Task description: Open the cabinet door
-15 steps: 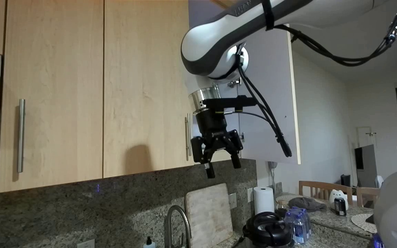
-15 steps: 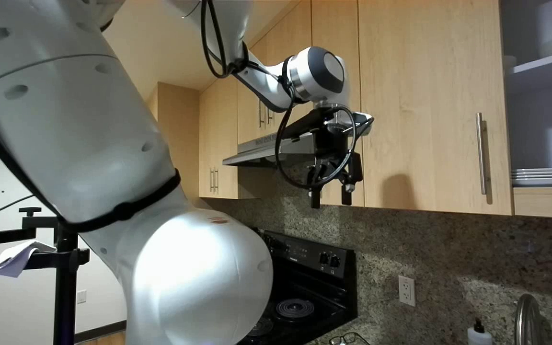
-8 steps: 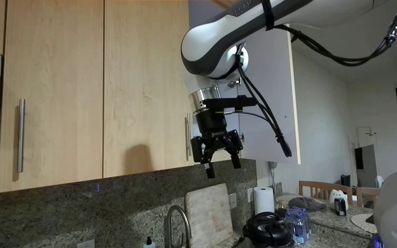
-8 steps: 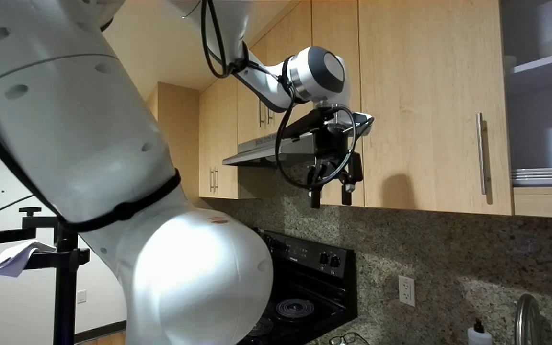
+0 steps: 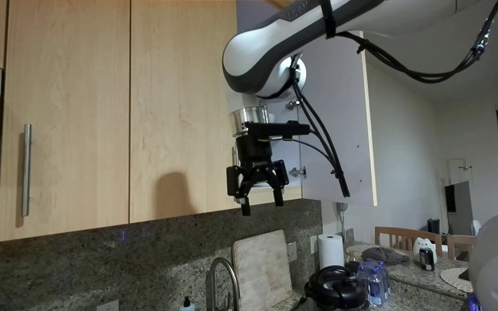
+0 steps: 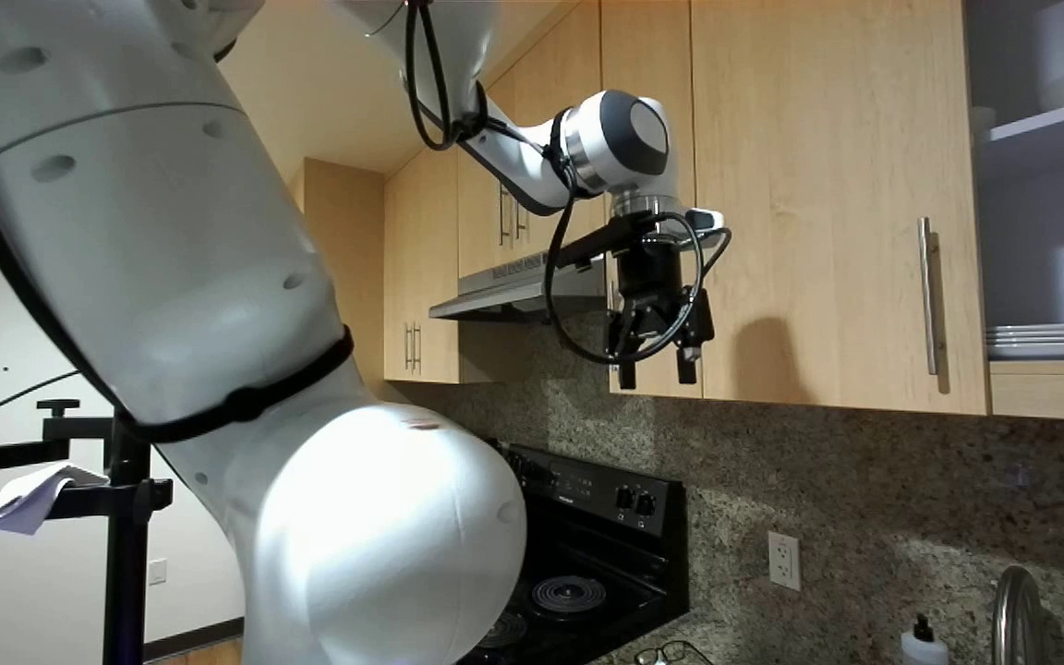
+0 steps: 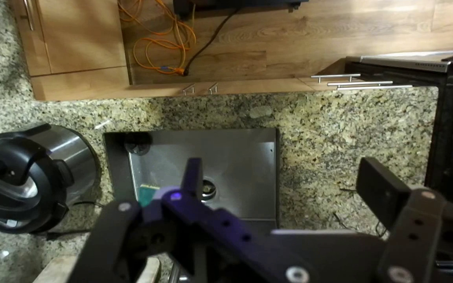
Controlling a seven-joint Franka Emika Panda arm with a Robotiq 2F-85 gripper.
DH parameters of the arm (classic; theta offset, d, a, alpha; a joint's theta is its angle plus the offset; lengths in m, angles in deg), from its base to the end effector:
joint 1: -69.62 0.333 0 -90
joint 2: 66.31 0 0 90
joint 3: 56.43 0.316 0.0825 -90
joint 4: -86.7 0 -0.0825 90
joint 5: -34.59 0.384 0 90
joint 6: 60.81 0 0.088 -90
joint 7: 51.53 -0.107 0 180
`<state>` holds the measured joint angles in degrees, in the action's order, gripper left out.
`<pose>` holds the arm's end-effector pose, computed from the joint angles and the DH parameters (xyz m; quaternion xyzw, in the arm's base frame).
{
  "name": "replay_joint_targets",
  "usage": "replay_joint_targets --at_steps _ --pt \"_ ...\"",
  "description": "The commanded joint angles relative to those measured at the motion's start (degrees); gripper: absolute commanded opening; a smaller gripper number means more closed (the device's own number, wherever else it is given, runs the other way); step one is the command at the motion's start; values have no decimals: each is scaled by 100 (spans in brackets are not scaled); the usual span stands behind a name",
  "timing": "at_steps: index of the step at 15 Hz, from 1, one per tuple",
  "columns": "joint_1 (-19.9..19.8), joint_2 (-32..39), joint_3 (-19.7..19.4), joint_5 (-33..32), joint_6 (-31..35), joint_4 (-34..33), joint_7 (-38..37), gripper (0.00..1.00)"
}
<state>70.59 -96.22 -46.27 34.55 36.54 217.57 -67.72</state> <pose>0.3804 0.0842 0.5403 0.9968 -0.0571 -0.0240 0.0510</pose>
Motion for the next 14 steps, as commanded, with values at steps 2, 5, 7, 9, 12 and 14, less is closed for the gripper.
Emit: replay_joint_targets --at_steps 2,5,7,9,12,14 --pt "-82 288 -112 -155 436 -291 -159 100" --pt "-209 300 -281 -259 667 -405 -141 100" --pt "-339 314 -385 -373 845 -512 -218 100" --pt "-458 382 -442 -597 974 -664 -213 100" --pt "-497 510 -667 -762 1183 -866 200 100" --pt "-424 572 -887 -679 1403 -1020 622 100"
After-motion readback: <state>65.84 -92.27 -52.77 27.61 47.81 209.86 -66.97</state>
